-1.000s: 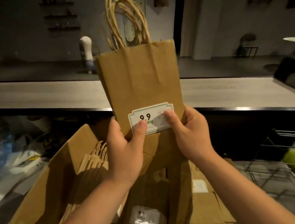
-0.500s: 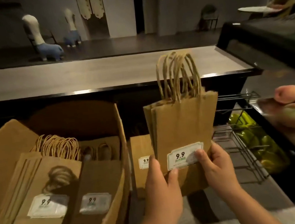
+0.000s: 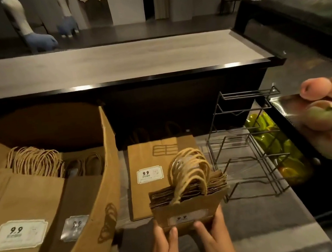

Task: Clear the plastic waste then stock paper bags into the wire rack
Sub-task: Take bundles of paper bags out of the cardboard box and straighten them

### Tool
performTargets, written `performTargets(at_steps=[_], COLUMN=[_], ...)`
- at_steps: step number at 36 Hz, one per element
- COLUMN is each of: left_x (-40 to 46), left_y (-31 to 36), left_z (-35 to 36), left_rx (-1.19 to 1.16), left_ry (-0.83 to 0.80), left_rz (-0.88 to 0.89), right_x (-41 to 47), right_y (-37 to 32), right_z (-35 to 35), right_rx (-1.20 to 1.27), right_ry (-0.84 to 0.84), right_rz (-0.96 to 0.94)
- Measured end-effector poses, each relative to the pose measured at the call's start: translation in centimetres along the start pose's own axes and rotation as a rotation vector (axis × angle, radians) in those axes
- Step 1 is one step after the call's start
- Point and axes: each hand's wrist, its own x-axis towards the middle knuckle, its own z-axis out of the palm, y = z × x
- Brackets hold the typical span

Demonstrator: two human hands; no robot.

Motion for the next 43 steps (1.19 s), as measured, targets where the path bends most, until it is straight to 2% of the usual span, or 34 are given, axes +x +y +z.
performTargets(at_steps=[2,6,10,13,16,19,22,26,34,38,43], left_x=[0.2,0.9,2.3,3.6,5.4,7.8,9.8,11.4,12.8,13.1,13.1], left_y=[-0.6,-0.2,0.5,2.7,5.2,6.7,7.7,7.8,6.2,6.1,6.1], left_z=[0.4,0.9,1.0,0.5,0.6,1.6,3.0,4.6,5.2,5.5,5.6], left_rx=[-0.030,-0.044,-0.030,-0.130,-0.128,-0.119,-0.080,-0.007,0.383,0.428,0.446], left_ry=[0.046,0.041,0.037,0.006,0.001,-0.017,-0.019,-0.024,-0.048,-0.042,-0.025], left_rz=[0.014,0.017,0.059,0.181,0.259,0.246,0.164,0.147,0.114,0.112,0.129], right_x=[-0.2,0.3,1.8,3.6,5.9,8.4,10.1,11.6,12.0,12.2,12.4], right_y=[0.2,0.4,-1.0,-2.8,-4.8,-6.3,-7.1,-6.8,-3.9,-3.7,-3.6], right_z=[-0.2,-0.6,-0.4,-0.5,-0.4,-0.5,-0.5,-0.8,-0.9,-0.3,0.5], right_rx=[0.004,-0.064,-0.113,-0.152,-0.200,-0.293,-0.351,-0.377,-0.410,-0.598,-0.672], right_ry=[-0.023,-0.056,-0.010,0.037,0.056,0.102,0.112,0.133,0.087,0.065,0.003], right_rz=[0.031,0.022,-0.009,-0.068,-0.102,-0.119,-0.072,0.014,0.158,0.153,0.204])
